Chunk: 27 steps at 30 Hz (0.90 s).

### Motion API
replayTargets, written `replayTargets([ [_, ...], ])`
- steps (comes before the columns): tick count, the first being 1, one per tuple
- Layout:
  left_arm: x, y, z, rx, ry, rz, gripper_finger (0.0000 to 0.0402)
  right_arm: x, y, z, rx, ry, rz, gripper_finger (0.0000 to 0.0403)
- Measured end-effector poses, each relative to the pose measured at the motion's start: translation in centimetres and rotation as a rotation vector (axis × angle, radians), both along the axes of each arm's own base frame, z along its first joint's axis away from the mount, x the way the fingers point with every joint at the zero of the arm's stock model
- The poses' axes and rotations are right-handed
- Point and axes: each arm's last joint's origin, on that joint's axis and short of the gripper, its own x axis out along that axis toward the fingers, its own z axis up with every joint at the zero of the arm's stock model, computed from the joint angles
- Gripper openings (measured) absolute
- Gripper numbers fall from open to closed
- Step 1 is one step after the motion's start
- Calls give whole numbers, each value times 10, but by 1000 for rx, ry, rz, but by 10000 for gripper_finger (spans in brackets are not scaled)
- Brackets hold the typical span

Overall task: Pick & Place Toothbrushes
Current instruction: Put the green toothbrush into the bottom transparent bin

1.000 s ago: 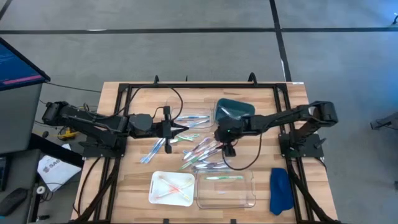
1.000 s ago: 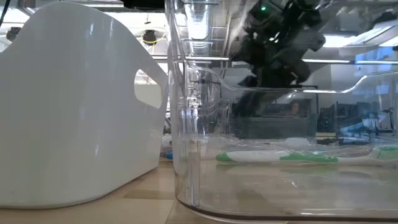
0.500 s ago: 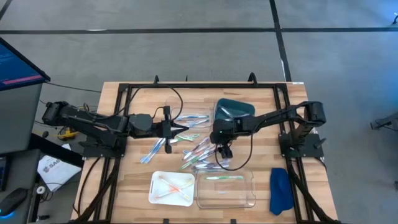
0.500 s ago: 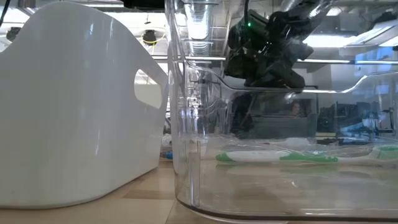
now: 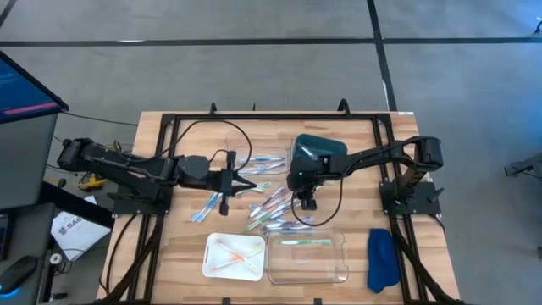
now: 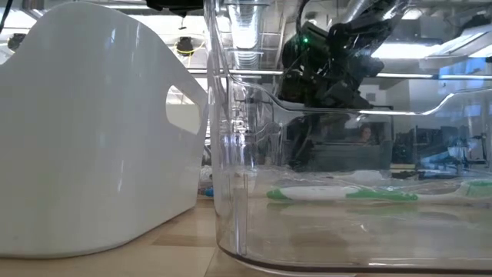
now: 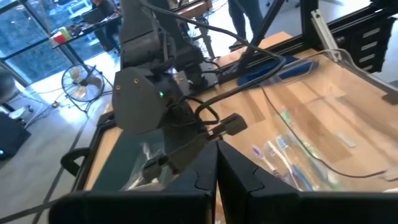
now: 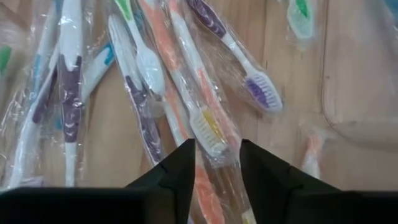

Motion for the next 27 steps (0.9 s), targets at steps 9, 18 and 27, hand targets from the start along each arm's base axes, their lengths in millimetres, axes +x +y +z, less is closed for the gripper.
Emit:
replayTargets([
  [9,0,0,1,1,-7,0,3,2,0,1,-3,-21,0,114],
  [18,0,0,1,1,-10,0,3,4,-1,2,-20,-49,20,114],
  [27,0,0,2,0,-15,1,3,4,-1,3,-30,-59,32,115],
])
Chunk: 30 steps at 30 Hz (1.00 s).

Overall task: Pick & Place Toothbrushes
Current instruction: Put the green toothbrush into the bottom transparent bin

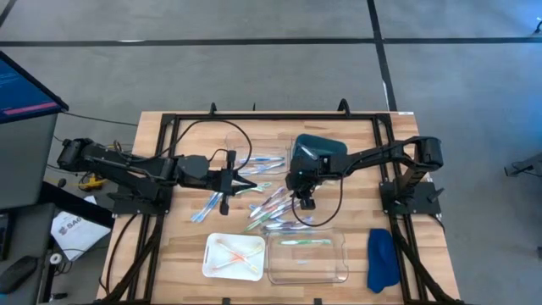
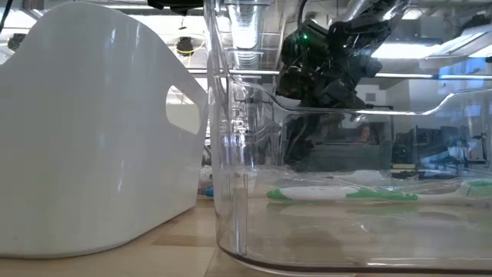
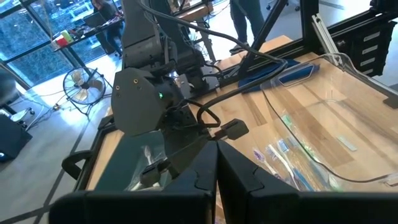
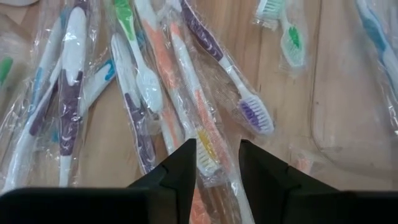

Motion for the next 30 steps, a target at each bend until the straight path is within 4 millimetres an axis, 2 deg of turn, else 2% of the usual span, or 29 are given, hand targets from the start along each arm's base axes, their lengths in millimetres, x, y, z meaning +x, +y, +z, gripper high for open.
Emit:
replayTargets([
  [7,0,0,1,-1,-7,0,3,0,-1,0,11,4,-18,115],
  [15,0,0,1,-1,-8,0,3,4,4,-19,37,54,-38,115],
  [30,0,0,1,-2,-14,0,3,2,4,-19,43,75,-47,113],
])
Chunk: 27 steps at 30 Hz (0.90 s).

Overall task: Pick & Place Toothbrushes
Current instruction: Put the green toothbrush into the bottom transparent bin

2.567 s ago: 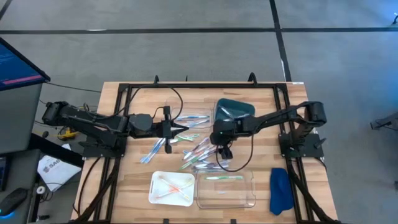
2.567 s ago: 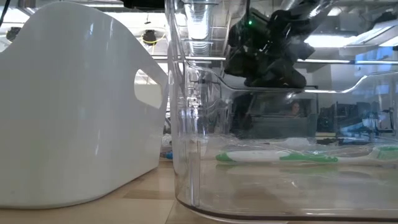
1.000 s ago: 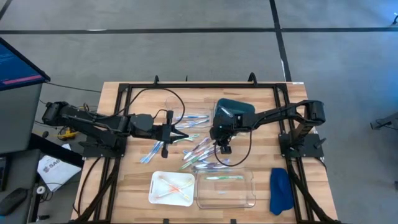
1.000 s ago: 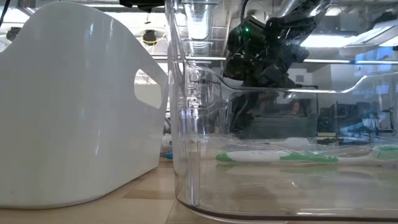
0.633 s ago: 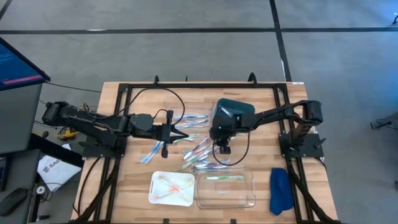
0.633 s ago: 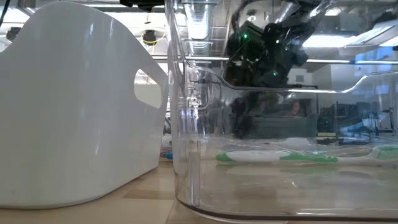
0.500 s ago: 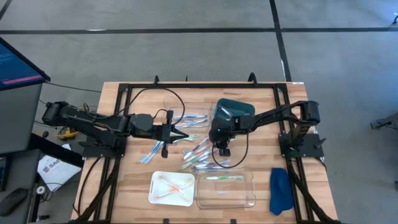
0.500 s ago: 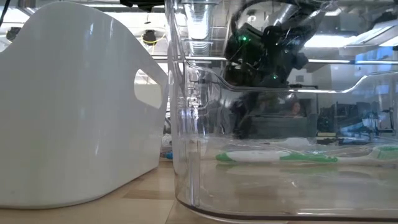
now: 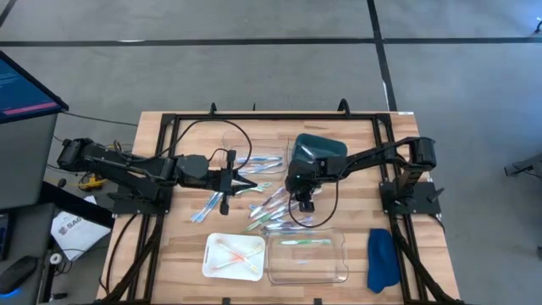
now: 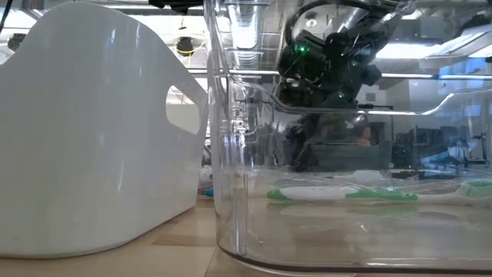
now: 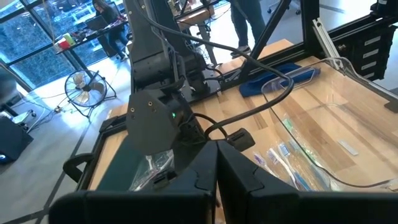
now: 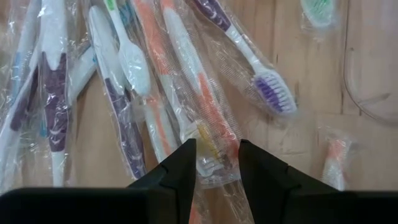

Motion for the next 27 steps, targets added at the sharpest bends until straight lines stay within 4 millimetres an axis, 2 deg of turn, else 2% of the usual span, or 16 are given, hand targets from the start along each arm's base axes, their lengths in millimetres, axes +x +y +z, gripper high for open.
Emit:
replayTargets([
  [27,0,1,-1,6,6,21,3,0,0,0,1,2,-2,121],
])
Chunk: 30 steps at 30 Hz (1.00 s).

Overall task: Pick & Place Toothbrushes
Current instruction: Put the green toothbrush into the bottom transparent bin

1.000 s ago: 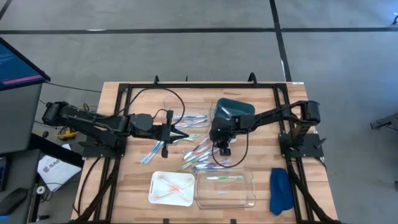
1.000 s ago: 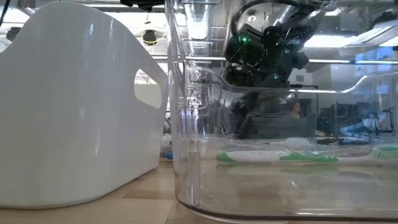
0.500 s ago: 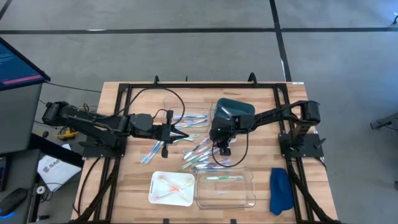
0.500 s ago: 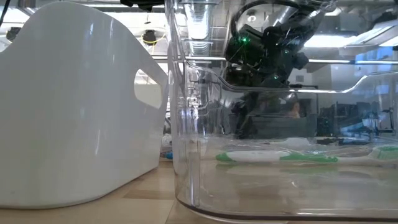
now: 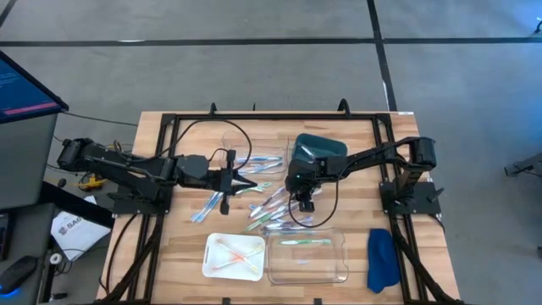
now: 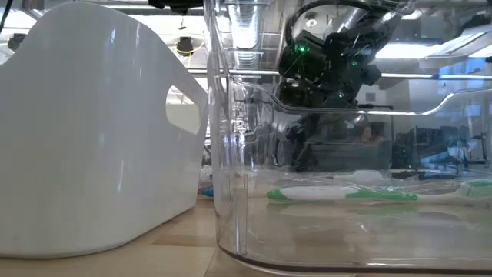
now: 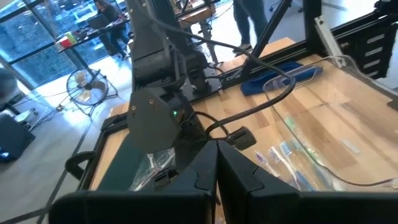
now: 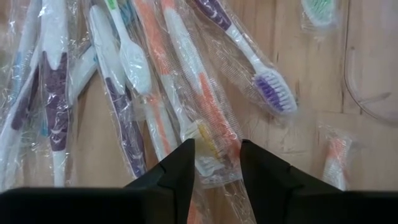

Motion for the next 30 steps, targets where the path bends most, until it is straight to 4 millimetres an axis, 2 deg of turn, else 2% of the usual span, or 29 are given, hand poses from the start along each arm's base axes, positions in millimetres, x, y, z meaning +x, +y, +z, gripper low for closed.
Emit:
replayTargets([
  [7,-1,8,-2,53,16,188,3,8,-3,14,-17,14,23,174],
  [11,-1,15,-2,90,31,217,3,13,-12,29,-38,52,41,211],
  [15,0,22,-3,136,44,228,3,19,-18,49,14,57,111,234],
  [20,-2,37,-14,159,87,263,3,27,-24,66,49,-13,173,237],
  [26,-4,60,-13,178,85,347,3,25,-45,73,35,-16,138,226],
  [30,-7,75,-11,174,81,339,3,24,-60,80,21,-39,112,218],
])
